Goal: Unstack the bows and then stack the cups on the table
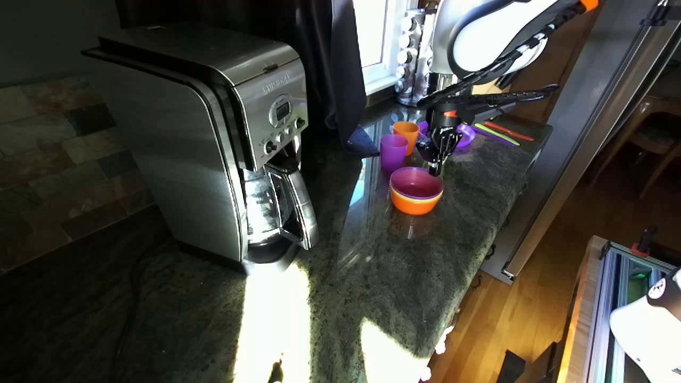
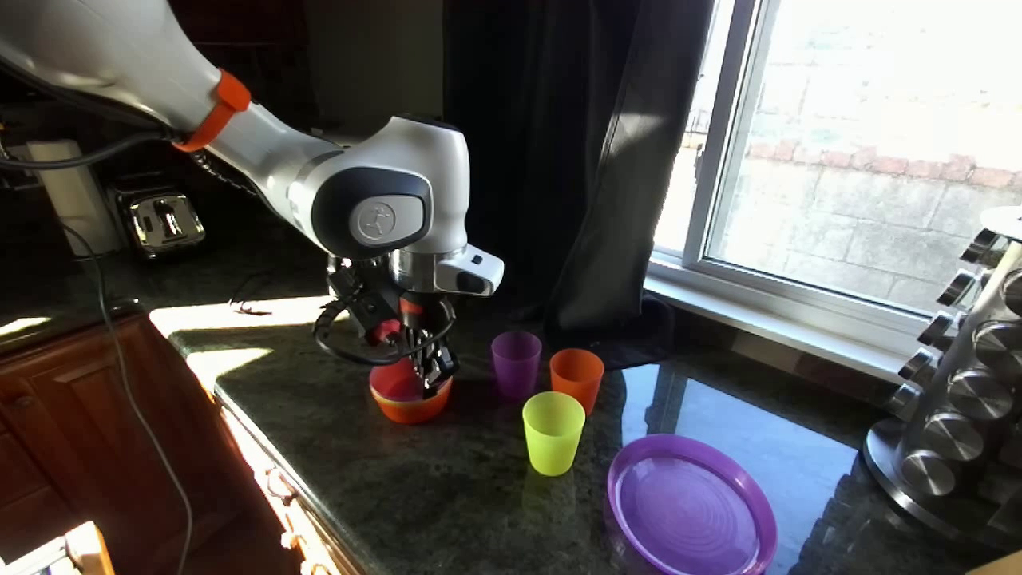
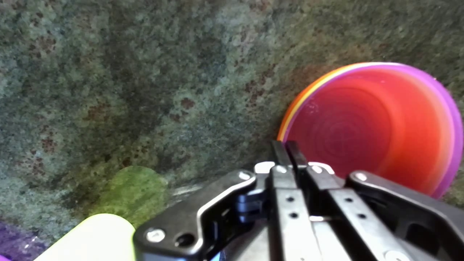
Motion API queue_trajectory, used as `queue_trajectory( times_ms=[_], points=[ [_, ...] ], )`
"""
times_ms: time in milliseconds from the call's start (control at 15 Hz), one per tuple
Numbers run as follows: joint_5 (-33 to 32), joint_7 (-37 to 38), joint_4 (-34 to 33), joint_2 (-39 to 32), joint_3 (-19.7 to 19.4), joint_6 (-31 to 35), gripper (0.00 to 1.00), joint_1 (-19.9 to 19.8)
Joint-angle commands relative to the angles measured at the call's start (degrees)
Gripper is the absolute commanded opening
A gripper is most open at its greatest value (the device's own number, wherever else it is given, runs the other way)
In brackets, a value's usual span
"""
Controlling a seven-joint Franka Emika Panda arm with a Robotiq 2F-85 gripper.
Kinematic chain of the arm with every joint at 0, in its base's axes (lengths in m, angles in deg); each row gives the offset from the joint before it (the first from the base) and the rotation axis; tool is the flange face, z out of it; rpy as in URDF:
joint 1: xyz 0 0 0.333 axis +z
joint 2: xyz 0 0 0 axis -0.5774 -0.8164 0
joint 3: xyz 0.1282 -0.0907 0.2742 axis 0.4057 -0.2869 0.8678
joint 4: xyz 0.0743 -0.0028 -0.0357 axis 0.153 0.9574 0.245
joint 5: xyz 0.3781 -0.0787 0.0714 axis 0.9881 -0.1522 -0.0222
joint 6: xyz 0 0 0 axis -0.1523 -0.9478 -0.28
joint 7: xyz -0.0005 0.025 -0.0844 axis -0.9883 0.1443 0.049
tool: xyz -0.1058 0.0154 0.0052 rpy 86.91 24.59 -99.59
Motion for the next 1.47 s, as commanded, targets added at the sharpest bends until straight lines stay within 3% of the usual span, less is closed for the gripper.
queue_trajectory(
  times_ms=[0, 867, 1400],
  points=[
    [1.5, -1.5, -0.5, 0.1, 0.0, -1.7, 0.0, 0.3],
    [10.0, -9.7, 0.7, 4.2, -0.4, -1.2, 0.01, 0.5],
    [10.6, -11.6, 0.8, 4.9, -0.7, -2.3, 0.01, 0.4]
  ],
)
